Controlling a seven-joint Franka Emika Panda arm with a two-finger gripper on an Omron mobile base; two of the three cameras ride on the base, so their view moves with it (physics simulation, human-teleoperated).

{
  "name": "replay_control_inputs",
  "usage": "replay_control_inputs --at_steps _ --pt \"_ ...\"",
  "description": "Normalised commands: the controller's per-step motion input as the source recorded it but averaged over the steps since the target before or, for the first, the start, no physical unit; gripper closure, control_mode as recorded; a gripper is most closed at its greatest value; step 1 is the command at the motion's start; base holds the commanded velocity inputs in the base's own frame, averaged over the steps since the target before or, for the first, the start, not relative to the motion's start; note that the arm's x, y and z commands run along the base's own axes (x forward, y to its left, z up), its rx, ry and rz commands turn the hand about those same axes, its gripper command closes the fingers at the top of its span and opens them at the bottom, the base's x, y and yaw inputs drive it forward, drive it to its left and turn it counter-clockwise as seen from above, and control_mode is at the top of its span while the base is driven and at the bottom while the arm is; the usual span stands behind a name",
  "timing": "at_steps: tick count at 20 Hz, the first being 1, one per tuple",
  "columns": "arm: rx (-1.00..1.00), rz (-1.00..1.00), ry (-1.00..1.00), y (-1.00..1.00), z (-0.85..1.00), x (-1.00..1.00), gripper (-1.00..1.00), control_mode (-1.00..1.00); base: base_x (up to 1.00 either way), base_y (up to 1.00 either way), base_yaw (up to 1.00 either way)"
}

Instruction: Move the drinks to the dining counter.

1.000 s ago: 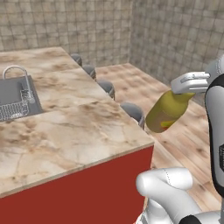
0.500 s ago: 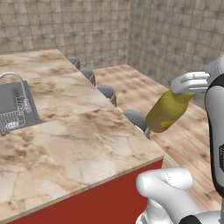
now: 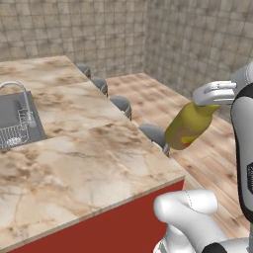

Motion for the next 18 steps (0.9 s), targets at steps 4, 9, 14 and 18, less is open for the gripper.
replay_control_inputs --at_steps 4,9,14,18 --pt "0.0 0.0 0.0 0.0 0.0 0.0 1.0 1.0 0.19 0.0 -0.01" --pt "0.0 0.0 0.0 0.0 0.0 0.0 1.0 1.0 0.07 0.0 0.0" --pt "0.0 0.0 0.05 0.0 -0.15 0.2 1.0 -1.0 0.05 0.0 0.0" --pt "0.0 0.0 0.1 0.0 -0.25 0.45 1.0 -1.0 0.0 0.0 0.0"
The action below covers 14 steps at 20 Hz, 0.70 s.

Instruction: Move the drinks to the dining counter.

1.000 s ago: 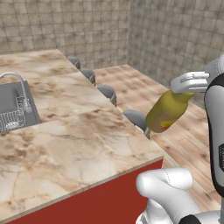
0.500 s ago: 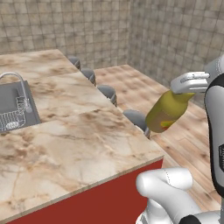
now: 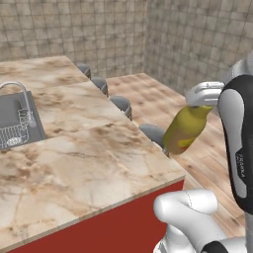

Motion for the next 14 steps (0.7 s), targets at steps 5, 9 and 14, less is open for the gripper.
replay_control_inputs --at_steps 5,9,14 --pt "0.0 0.0 0.08 0.0 -0.26 0.45 1.0 -1.0 0.0 0.0 0.0" --pt "0.0 0.0 0.02 0.01 -0.24 0.45 1.0 -1.0 0.0 0.0 0.0" --pt "0.0 0.0 0.0 0.08 -0.18 0.45 1.0 -1.0 0.0 0.0 0.0"
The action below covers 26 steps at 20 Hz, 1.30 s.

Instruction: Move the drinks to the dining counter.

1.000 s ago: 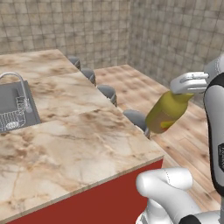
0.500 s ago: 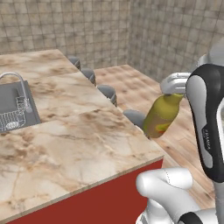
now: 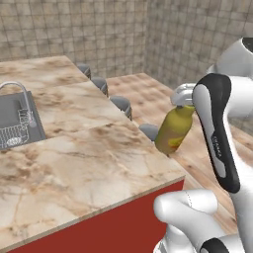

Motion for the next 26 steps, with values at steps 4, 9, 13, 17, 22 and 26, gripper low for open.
replay_control_inputs --at_steps 4,9,13,17,22,26 --pt "0.0 0.0 0.0 0.14 -0.14 0.44 1.0 -1.0 0.0 0.0 0.0" --pt "0.0 0.0 0.0 0.18 -0.16 0.43 1.0 -1.0 0.0 0.0 0.0" --pt "0.0 0.0 0.03 0.18 -0.23 0.42 1.0 -1.0 0.0 0.0 0.0" --pt "0.0 0.0 0.06 0.16 -0.3 0.41 1.0 -1.0 0.0 0.0 0.0" --pt "0.0 0.0 0.07 0.15 -0.31 0.45 1.0 -1.0 0.0 0.0 0.0" --pt "0.0 0.0 0.06 0.1 -0.29 0.42 1.0 -1.0 0.0 0.0 0.0"
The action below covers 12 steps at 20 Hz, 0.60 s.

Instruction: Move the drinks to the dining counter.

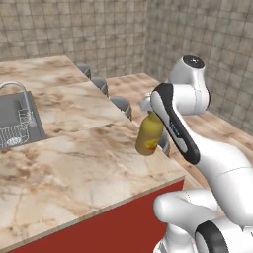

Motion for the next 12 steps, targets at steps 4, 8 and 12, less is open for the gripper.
replay_control_inputs --at_steps 4,8,12 --pt "0.0 0.0 0.04 0.07 -0.26 0.35 1.0 -1.0 0.0 0.0 0.0" --pt "0.0 0.0 0.03 0.04 -0.26 0.25 1.0 -1.0 0.0 0.0 0.0" --pt "0.0 0.0 0.04 0.02 -0.25 0.15 1.0 -1.0 0.0 0.0 0.0"
